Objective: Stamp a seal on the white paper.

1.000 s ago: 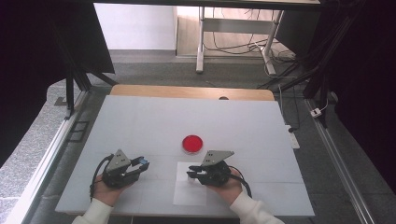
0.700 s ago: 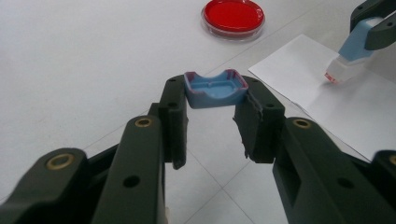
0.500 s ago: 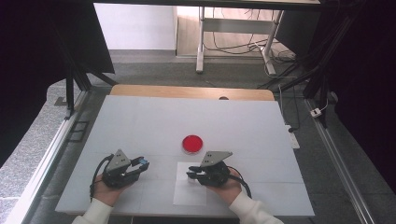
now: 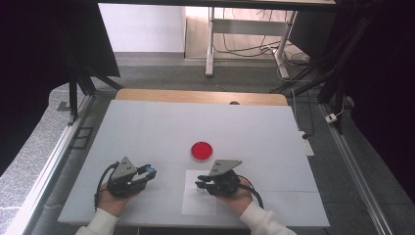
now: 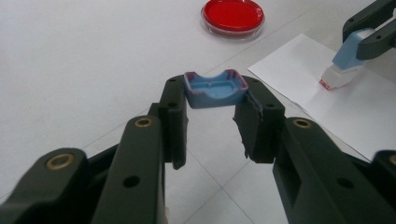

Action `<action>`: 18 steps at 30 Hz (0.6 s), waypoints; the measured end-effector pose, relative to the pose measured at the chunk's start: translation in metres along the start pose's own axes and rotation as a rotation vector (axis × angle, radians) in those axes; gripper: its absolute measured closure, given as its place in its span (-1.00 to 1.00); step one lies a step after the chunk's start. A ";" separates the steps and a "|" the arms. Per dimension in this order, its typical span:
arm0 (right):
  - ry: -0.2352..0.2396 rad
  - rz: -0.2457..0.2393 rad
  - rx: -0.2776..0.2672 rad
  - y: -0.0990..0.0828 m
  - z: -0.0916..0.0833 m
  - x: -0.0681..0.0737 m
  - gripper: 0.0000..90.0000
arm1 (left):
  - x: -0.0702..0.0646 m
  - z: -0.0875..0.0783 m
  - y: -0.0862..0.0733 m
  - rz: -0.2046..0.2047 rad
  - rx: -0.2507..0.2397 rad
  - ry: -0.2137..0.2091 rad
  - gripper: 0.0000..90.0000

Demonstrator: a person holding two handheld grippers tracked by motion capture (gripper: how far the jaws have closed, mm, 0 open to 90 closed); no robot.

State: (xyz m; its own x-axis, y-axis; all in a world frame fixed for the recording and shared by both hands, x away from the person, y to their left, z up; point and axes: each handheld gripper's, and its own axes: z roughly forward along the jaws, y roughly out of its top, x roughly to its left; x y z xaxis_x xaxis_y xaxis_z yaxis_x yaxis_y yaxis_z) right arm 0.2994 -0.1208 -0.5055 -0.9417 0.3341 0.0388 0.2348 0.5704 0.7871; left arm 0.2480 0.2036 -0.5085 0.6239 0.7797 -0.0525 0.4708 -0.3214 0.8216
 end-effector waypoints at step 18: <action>-0.016 -0.025 0.060 0.001 0.003 0.003 0.70 | 0.000 0.001 -0.001 -0.001 0.003 0.001 0.42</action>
State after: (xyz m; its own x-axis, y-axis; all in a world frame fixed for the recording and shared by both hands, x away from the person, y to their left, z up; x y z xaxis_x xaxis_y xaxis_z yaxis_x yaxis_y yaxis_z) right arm 0.2973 -0.1171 -0.5062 -0.9436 0.3311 0.0097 0.2262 0.6226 0.7492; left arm 0.2482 0.2029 -0.5096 0.6226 0.7808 -0.0525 0.4730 -0.3221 0.8201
